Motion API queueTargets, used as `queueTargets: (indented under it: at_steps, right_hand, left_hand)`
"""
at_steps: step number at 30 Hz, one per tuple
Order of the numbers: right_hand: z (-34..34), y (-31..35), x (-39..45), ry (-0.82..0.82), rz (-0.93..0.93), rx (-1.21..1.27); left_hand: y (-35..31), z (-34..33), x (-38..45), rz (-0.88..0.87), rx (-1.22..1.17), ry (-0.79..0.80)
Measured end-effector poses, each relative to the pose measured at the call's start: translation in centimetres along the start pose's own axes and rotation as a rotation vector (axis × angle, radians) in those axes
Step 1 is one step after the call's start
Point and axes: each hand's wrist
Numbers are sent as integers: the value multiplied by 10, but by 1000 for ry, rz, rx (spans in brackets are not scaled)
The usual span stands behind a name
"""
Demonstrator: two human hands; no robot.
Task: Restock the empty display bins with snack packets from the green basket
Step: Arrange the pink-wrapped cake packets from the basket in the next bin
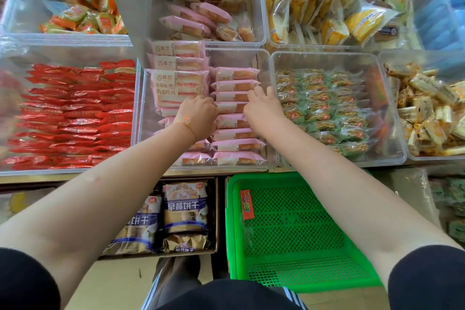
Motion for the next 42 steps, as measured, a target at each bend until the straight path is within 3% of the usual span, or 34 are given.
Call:
queueTargets:
  at_steps: [9, 13, 26, 29, 32, 39, 42]
  right_hand:
    - [-3, -10, -3, -105, -59, -30]
    - [-7, -13, -8, -83, -9, -29]
    - [-2, -2, -20, -48, -28, -36]
    - [-1, -5, -29, -92, -20, 69]
    - [-2, -4, -38, -44, 42, 22]
    - [-2, -6, -39, -56, 40, -51]
    - [6, -12, -37, -88, 27, -85]
  left_hand:
    - [-9, 13, 1, 138, 48, 89]
    - [-14, 14, -1, 85, 20, 50]
    - [-20, 26, 6, 118, 67, 184]
    - [-12, 22, -2, 107, -28, 95]
    - [-10, 19, -11, 61, -103, 192]
    - [-18, 17, -8, -20, 74, 285]
    - [-15, 17, -11, 15, 54, 221]
Point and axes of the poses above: each hand's wrist, its own x-axis towards the middle knuckle, its own z-axis out of the back of the hand, y = z × x, and after that the axes turned 14 degrees about -z, right-handed
